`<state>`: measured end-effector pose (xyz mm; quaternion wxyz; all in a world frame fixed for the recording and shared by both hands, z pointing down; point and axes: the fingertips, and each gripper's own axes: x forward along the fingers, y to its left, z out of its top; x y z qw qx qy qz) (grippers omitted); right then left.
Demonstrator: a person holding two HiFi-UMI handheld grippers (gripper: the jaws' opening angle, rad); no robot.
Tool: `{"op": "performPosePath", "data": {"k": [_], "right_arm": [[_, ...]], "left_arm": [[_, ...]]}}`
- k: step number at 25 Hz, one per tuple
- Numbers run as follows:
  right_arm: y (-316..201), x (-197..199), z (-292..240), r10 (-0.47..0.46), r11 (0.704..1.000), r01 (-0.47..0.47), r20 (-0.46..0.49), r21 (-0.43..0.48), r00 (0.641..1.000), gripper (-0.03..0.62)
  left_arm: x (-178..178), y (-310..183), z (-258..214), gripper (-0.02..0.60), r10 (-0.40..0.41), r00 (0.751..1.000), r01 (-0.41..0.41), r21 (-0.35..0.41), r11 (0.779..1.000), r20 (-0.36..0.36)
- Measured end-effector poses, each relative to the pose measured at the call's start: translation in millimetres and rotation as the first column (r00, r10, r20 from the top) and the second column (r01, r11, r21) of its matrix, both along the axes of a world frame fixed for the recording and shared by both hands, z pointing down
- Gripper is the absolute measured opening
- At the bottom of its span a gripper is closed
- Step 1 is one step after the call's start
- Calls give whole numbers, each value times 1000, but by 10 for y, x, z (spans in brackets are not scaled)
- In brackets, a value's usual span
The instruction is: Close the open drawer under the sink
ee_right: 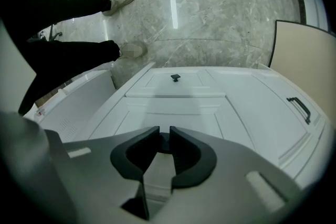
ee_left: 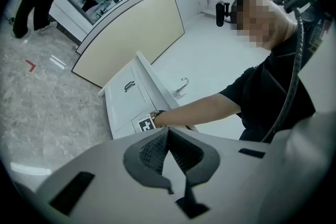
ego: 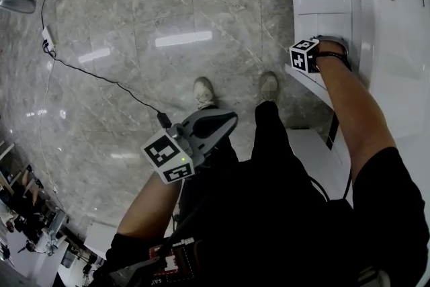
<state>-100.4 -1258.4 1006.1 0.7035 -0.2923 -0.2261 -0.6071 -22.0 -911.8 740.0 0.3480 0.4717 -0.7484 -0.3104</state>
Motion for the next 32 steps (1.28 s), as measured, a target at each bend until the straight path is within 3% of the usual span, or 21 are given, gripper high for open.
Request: {"op": "performPosePath", "data": {"k": [3,6,9,12,15,21,26,28,32], "right_arm": [[66,-28,32,-26,999,27,51,-22,998,61],[354,-89,40,5,986,20,152,-166,988,61],[836,-62,-99,123,923,-34,209,-384,970,61],[1330,-92,-399,254,812,-85,218,-577,942,60],[1647,-138,-763,350,698,-105,210,-708,913,50],[1843,-88,-1624,528,464,-143,144,-874,837,27],[1727,-301,-2398,672,244,-128,73,-961,737,20],[1633,-317,-2657,702,181,-109,51,-977,711,19],[1583,-203,-3199,745,94,-72,22,-993,666,11]], "left_arm": [[-53,70,-59,0,-13,1000,13,-3,1000,7],[-108,77,-168,0,-14,1000,14,-6,1000,24],[-119,58,-347,0,-16,999,16,-14,1000,51],[-204,95,-561,0,-18,996,21,-29,999,85],[-309,105,-787,0,-14,992,21,-53,998,126],[-458,27,-1385,0,-32,980,48,-78,996,198],[-690,-109,-1853,0,-54,954,78,-70,994,296],[-725,-207,-2047,0,-58,944,79,-50,996,323],[-657,-253,-2519,0,-72,932,78,-4,997,356]]}}
